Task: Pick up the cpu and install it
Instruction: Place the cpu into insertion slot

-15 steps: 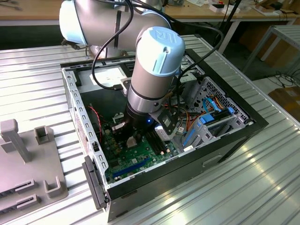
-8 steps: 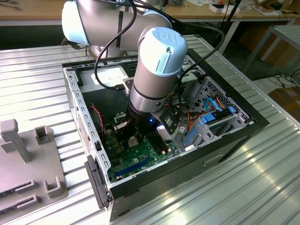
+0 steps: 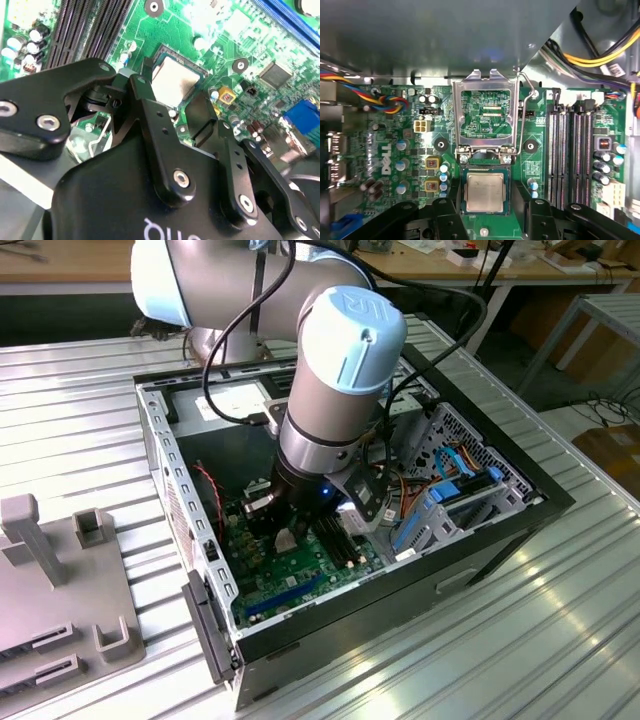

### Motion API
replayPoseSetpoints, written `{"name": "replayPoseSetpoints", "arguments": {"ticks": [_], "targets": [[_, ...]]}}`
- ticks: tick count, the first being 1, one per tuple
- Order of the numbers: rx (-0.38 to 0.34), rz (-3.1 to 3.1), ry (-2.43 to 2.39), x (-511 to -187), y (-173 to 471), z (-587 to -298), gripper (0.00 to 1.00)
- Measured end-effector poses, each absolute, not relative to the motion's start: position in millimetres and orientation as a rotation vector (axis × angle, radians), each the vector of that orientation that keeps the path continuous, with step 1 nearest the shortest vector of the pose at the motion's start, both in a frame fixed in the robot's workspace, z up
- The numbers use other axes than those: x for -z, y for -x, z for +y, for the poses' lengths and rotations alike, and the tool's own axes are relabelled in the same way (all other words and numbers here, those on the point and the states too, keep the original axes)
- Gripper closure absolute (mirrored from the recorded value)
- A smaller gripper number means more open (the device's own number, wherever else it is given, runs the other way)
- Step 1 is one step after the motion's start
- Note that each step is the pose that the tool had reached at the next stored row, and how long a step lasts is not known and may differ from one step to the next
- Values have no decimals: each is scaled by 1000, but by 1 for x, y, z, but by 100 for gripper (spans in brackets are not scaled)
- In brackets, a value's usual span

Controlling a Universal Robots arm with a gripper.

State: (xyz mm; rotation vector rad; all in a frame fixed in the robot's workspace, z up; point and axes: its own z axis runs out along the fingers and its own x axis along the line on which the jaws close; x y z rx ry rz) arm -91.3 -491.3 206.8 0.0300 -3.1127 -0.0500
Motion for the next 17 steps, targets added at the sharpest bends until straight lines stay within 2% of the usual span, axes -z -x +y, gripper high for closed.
{"name": "replayPoseSetpoints", "arguments": {"ticks": [17], "targets": [[50,-3113,6,-203,91,-491,46]]}}
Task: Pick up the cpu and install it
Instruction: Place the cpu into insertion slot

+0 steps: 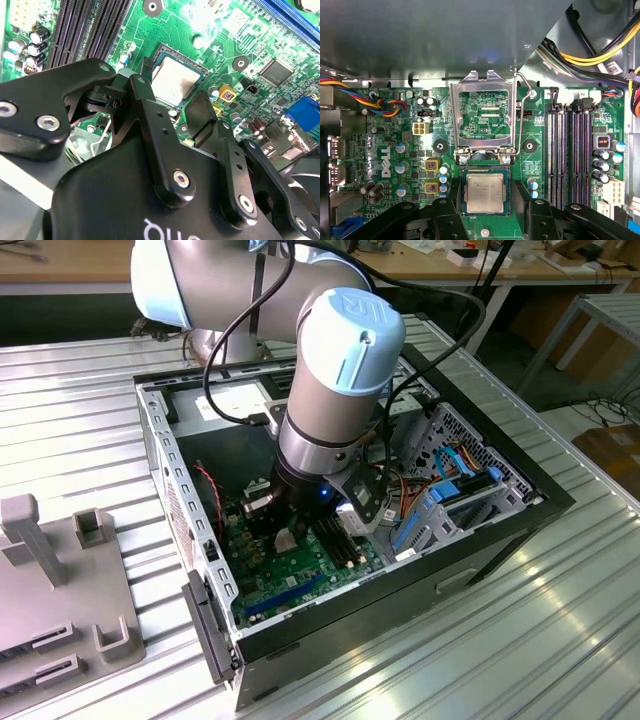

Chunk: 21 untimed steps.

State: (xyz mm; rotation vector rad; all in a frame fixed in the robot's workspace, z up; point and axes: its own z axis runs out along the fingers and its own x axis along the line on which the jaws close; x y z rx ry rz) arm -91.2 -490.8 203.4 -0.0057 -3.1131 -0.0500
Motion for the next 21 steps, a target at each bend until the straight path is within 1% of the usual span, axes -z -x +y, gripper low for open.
{"name": "replayPoseSetpoints", "arguments": {"ticks": [7,8,10,11,21], "targets": [[49,-3113,1,-204,91,-491,46],[49,-3113,1,-204,91,-491,48],[49,-3113,1,-204,91,-491,48],[49,-3113,1,-204,91,-491,55],[49,-3113,1,-204,89,-491,55]]}}
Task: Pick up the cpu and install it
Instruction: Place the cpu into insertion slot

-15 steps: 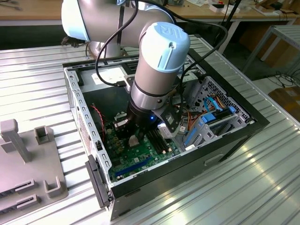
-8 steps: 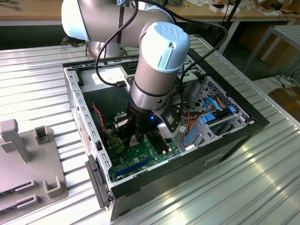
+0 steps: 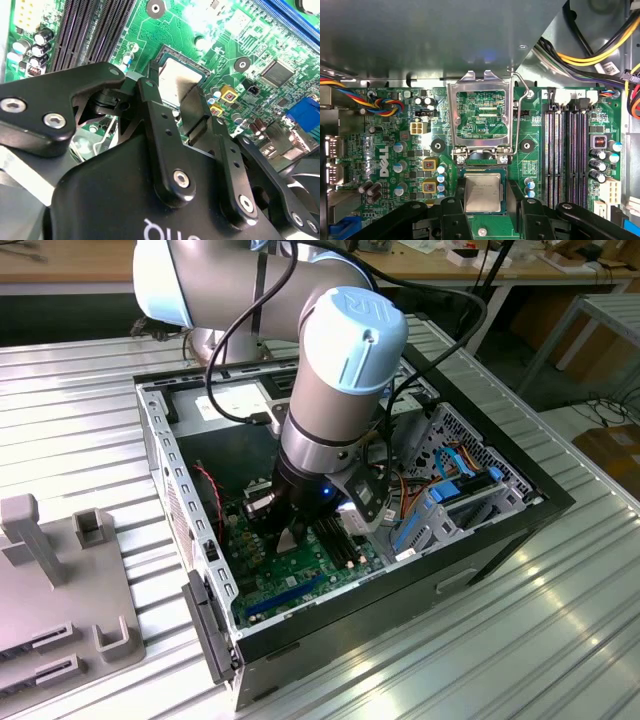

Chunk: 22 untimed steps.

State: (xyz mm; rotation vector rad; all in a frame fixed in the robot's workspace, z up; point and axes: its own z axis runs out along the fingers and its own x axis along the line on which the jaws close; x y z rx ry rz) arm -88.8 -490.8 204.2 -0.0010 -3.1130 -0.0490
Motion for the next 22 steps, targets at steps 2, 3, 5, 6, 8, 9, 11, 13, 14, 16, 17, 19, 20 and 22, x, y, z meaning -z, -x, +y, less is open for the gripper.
{"name": "replayPoseSetpoints", "arguments": {"ticks": [2,3,5,6,8,9,11,13,14,16,17,19,20,22], "targets": [[49,-3113,0,-204,89,-491,55],[49,-3113,-2,-204,89,-491,55],[49,-3113,-6,-204,90,-491,55],[49,-3113,-8,-204,90,-491,55],[49,-3113,-11,-204,90,-491,55],[49,-3113,-14,-204,90,-491,55],[49,-3113,-19,-203,90,-491,55],[49,-3113,-19,-202,90,-491,55],[49,-3113,-19,-202,90,-491,55],[49,-3113,-19,-202,90,-491,55],[49,-3113,-19,-201,90,-491,55],[49,-3112,-19,-201,89,-491,55],[49,-3113,-19,-201,88,-491,55],[49,-3113,-19,-201,87,-491,55]]}}
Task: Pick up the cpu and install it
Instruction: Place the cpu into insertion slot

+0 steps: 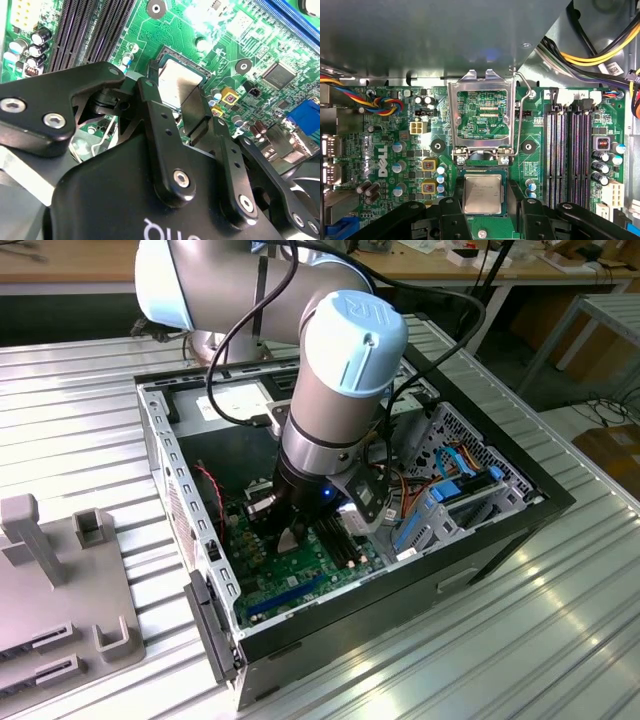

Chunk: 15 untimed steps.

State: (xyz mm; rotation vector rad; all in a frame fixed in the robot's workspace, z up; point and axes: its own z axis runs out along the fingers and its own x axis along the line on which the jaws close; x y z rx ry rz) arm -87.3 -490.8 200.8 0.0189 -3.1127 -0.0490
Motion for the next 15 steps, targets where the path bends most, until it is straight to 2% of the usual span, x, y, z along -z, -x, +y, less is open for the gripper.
{"name": "replayPoseSetpoints", "arguments": {"ticks": [15], "targets": [[49,-3112,-19,-211,87,-491,55]]}}
